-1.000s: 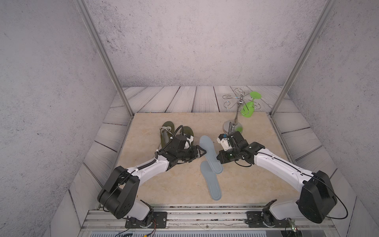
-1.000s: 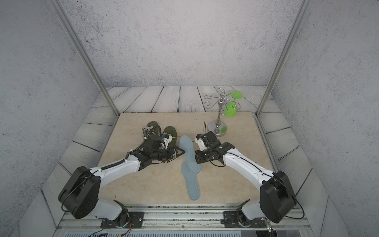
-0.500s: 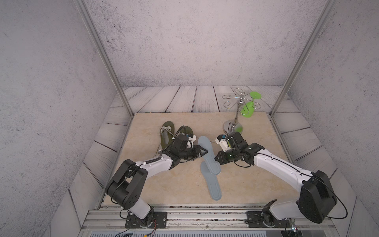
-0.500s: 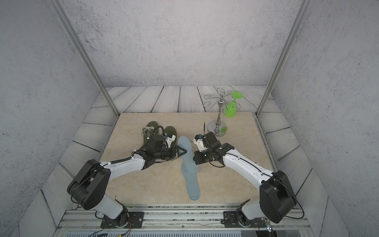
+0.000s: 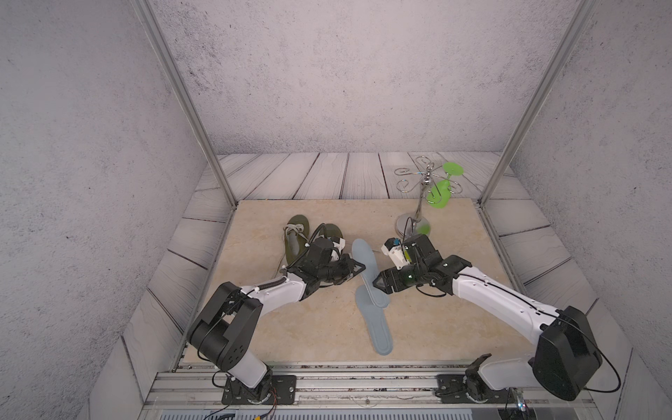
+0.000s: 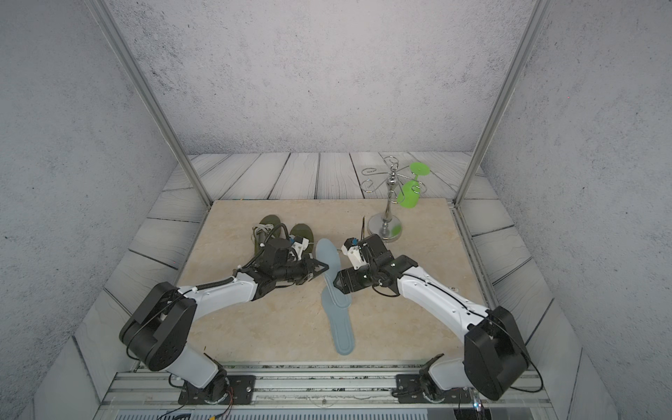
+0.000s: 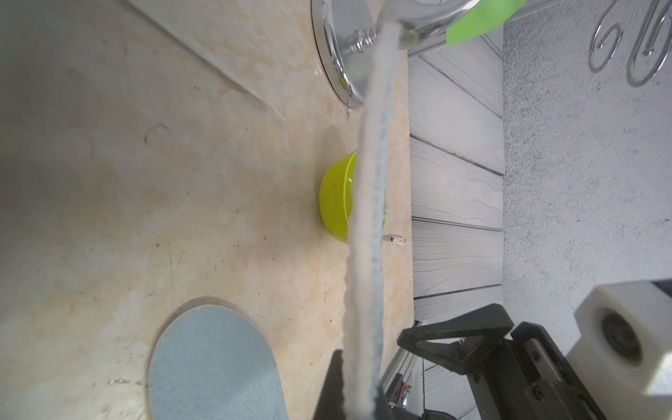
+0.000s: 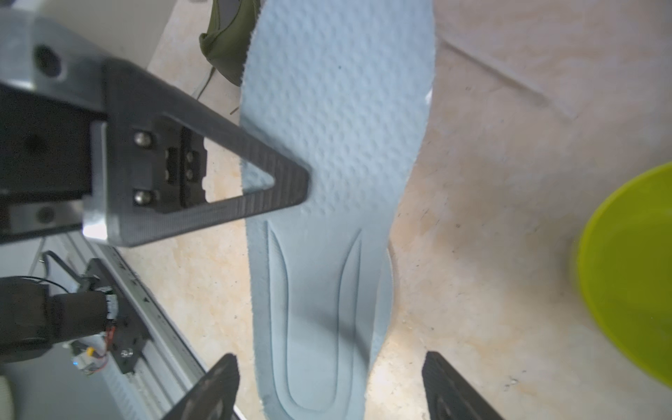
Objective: Insert the insole into the shoe
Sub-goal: Pick up the insole from the center of the board.
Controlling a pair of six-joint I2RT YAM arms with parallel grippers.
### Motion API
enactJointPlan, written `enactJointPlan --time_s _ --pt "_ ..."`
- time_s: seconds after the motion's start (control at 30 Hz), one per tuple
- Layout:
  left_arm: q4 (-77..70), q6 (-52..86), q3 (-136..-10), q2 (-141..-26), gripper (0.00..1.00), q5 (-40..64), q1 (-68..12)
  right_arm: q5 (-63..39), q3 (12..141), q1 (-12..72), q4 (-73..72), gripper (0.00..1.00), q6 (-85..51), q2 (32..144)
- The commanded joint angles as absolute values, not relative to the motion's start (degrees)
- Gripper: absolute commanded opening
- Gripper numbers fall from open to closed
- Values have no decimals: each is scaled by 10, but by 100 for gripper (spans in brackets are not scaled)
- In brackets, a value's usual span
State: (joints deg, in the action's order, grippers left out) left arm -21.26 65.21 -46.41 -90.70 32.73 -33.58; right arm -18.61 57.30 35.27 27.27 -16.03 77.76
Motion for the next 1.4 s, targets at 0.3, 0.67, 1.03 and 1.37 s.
enactJointPlan --time_s 0.3,0.67,1.03,1.37 --pt "-272 889 -477 -930 0 331 -332 -23 551 383 257 99 -83 678" --pt "-247 911 -464 -918 0 323 -345 -62 525 385 191 99 -36 694" --pt "-252 914 -466 -927 0 316 -348 -86 568 386 205 99 -54 782" --pt "-310 940 -456 -944 0 308 -354 -92 604 386 231 95 -80 839"
